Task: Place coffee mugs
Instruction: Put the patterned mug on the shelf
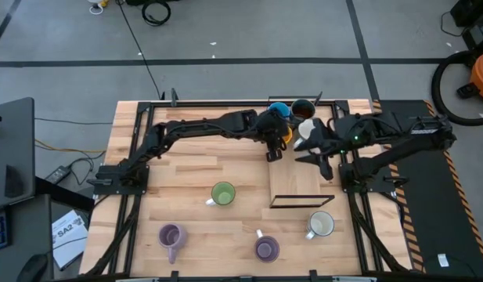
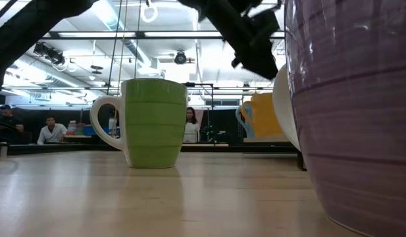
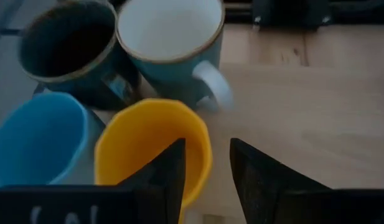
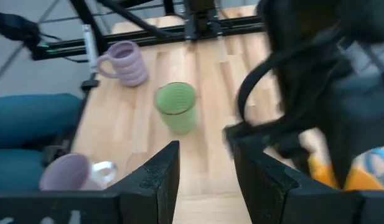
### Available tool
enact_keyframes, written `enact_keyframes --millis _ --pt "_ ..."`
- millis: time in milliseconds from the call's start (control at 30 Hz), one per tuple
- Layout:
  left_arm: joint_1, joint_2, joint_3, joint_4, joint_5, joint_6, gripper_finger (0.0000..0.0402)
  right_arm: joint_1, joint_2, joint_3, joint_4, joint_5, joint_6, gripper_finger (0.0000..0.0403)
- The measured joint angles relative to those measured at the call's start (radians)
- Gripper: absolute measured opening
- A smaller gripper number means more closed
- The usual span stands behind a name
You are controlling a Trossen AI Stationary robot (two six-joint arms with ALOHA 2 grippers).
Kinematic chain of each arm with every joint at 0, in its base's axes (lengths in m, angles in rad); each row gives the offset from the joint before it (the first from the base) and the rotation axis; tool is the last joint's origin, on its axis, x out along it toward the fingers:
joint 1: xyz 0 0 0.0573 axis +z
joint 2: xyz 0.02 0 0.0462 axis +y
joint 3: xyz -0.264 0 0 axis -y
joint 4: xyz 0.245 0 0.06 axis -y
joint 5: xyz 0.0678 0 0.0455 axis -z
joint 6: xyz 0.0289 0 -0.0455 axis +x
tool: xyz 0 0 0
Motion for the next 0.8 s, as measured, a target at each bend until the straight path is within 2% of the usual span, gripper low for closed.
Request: enact_keyframes --millis 133,367,533,700,800 --pt "-0.017 -0.038 0.046 -0.137 0.010 0.047 0.0132 0.079 0.000 0.000 -0.001 0.000 0.075 0.0158" --pt "-0.081 -0.149 0.049 -0.357 0.011 0.071 0.0132 0.244 0.002 0.000 -0.018 0.005 0.216 0.0158" --pt "-0.145 -0.212 0.049 -0.504 0.009 0.041 0.0132 0.386 0.033 0.000 -0.039 0.073 0.335 0.0158" --pt "-0.219 -0.240 0.049 -0.561 -0.027 -0.007 0.0132 0.539 0.107 0.000 -0.055 0.109 0.484 0.0158" --pt "-0.259 -0.246 0.049 -0.582 -0.081 -0.033 0.0132 0.629 0.165 0.000 -0.054 0.119 0.581 0.0158"
